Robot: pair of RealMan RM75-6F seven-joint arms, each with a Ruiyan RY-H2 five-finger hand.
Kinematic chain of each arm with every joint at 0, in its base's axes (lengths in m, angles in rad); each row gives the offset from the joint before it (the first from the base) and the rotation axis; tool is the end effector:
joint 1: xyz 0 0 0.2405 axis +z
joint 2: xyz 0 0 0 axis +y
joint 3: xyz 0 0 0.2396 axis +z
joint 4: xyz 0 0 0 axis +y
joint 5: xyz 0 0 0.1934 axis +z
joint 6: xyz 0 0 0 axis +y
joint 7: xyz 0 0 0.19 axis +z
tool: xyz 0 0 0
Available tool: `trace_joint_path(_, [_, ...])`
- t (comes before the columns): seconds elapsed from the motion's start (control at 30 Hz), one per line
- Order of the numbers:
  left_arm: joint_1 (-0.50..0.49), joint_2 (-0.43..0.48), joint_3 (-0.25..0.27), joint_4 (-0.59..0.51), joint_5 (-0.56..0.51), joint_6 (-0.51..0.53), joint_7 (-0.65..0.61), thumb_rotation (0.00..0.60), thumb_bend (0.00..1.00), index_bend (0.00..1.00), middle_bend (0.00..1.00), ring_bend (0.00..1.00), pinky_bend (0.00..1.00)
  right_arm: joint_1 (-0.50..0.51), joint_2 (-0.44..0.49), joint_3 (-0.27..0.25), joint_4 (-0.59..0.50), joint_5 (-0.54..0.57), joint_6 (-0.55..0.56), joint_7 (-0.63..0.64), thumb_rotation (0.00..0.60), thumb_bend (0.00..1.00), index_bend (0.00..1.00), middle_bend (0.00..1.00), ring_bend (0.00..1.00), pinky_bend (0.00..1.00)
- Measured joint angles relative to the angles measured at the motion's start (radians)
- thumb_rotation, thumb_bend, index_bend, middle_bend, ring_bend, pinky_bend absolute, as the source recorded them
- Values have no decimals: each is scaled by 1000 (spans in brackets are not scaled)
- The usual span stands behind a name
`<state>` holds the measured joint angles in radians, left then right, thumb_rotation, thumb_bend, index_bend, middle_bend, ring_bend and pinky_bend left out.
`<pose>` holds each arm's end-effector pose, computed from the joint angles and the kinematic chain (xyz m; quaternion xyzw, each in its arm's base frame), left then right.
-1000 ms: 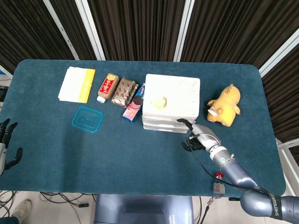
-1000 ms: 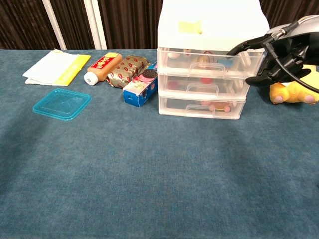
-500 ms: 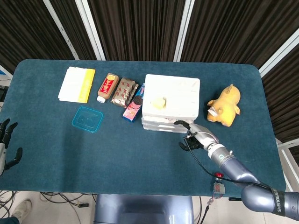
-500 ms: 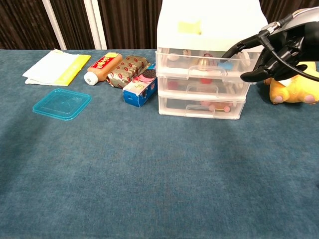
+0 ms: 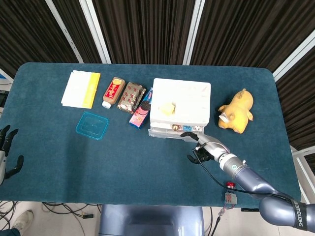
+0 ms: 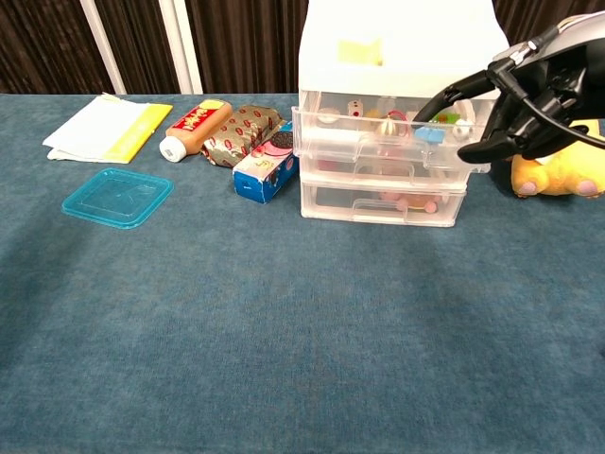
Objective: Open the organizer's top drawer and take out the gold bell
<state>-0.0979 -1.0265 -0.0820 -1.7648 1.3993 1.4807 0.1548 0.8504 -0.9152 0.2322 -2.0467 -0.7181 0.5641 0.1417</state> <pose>-0.2780 0.2315 0.1916 -0.5835 -0.3716 -0.3561 0.6282 -0.0974 -0.3315 0.0716 0.6398 -0.6545 0.3239 0.2396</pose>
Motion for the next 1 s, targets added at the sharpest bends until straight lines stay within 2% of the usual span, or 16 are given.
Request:
trace_joint_path(0.5, [1, 1, 0, -4, -1, 1, 2, 600, 422, 73, 6, 0, 0, 34, 18, -10, -4, -6, -19, 11, 600, 468, 198, 989, 1000, 1000])
trace_joint_path(1.0, [0, 0, 0, 0, -3, -1, 0, 600, 422, 72, 5, 0, 0, 180, -13, -62, -3, 150, 7, -70, 600, 468, 198, 989, 1000, 1000])
